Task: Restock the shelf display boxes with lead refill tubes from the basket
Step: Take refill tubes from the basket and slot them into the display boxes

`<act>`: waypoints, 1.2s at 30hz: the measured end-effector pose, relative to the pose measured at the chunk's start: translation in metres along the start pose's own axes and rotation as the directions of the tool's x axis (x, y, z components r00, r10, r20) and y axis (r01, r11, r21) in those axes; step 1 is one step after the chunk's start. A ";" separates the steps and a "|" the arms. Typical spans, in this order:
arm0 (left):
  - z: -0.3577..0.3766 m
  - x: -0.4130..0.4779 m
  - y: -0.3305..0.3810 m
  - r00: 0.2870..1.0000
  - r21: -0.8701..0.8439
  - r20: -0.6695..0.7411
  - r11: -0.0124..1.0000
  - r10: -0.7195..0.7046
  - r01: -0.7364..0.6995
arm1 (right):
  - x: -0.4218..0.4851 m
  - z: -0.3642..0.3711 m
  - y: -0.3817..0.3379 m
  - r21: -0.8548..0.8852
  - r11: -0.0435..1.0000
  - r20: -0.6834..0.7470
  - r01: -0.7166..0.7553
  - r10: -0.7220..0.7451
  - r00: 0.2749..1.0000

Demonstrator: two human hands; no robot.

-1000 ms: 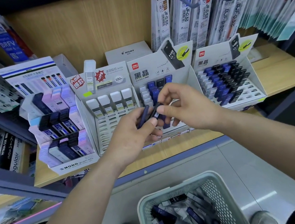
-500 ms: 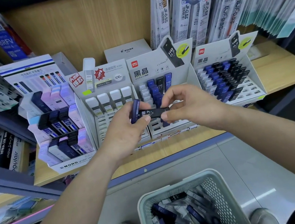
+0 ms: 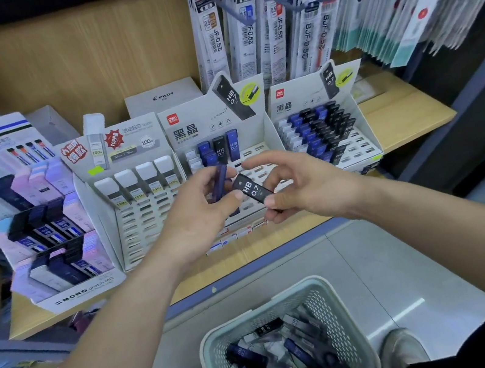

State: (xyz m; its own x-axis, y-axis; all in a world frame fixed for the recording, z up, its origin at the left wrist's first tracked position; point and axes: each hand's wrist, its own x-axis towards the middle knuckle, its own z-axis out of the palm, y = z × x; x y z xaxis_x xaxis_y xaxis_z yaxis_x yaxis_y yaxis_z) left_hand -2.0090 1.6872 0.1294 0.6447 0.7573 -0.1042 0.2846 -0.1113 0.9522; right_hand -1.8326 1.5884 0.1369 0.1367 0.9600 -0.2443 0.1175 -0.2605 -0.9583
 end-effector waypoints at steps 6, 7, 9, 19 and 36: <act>0.028 0.006 0.014 0.997 -0.071 0.055 0.996 -0.051 0.055 | -0.028 -0.050 -0.003 -0.017 0.999 -0.096 -0.031 0.029 0.995; 0.034 0.008 0.016 0.996 -0.082 0.075 0.995 -0.055 0.062 | -0.032 -0.061 -0.003 0.012 0.999 -0.128 -0.033 0.035 0.991; 0.046 0.011 0.018 0.993 -0.097 0.109 0.993 -0.055 0.066 | -0.037 -0.084 -0.002 0.060 0.998 -0.193 -0.019 0.031 0.981; 0.093 0.032 0.019 0.988 -0.027 0.140 0.997 -0.067 0.071 | -0.016 -0.170 0.026 -0.345 0.936 -0.619 -0.072 -0.170 0.767; 0.101 0.051 0.007 0.980 -0.039 0.149 0.990 -0.131 0.138 | 0.018 -0.183 0.071 -0.662 0.736 -0.467 -0.143 -0.257 0.846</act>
State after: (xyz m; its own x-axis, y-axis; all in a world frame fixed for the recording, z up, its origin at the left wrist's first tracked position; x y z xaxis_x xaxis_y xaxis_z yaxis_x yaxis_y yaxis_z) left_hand -1.9022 1.6603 0.1019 0.7002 0.6611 -0.2698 0.3432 0.0197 0.9391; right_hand -1.6421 1.5682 0.0914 0.5453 0.8312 0.1086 0.7182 -0.3965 -0.5718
